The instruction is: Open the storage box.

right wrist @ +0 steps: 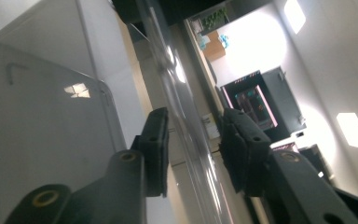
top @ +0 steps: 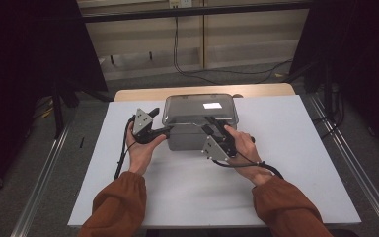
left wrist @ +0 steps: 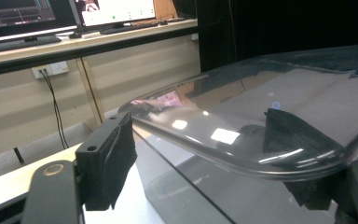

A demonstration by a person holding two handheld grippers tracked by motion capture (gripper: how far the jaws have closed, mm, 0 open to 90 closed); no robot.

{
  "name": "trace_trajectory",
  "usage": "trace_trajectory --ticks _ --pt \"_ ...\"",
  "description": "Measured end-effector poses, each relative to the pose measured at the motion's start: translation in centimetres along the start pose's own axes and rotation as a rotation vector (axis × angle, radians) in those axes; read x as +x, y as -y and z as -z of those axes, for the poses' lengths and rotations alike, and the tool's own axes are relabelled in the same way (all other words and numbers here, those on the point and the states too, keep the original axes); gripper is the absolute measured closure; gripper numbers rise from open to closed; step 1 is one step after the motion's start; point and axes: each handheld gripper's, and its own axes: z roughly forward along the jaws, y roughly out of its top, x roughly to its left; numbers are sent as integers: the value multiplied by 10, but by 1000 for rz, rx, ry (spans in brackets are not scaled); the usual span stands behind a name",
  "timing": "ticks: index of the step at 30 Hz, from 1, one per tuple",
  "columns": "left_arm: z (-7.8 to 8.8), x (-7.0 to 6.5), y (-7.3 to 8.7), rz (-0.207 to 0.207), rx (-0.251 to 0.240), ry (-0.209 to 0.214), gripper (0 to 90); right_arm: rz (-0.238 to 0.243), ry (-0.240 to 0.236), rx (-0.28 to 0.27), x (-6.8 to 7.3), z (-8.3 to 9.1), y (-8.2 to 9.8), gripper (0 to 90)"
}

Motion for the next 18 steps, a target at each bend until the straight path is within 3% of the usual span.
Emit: trace_trajectory --ticks 3,4,5,6,8,10,12,13,14,18 --pt "0 1 -2 -2 0 1 256 -94 -20 4 -7 0 7 549" --pt "0 1 -2 -7 1 0 261 -192 -50 0 -12 0 15 530" --pt "0 1 -2 -7 1 0 262 -192 -50 0 -12 0 15 530" --pt "0 1 -3 -9 3 3 268 -251 -60 -1 -16 0 21 523" --pt "0 1 -3 -8 1 6 272 -275 -61 -3 -18 1 25 512" --pt "0 1 -4 7 -12 12 285 -366 -74 -13 -24 2 36 480" --pt "0 1 -4 5 -12 12 287 -392 -77 -14 -25 3 38 475" --pt "0 1 -5 7 -10 14 287 -462 -91 -19 -28 4 45 462" --pt "0 1 -5 7 -10 14 288 -462 -91 -19 -28 4 45 462" --pt "0 2 -7 6 -16 15 290 -547 -100 -26 -35 4 54 446"
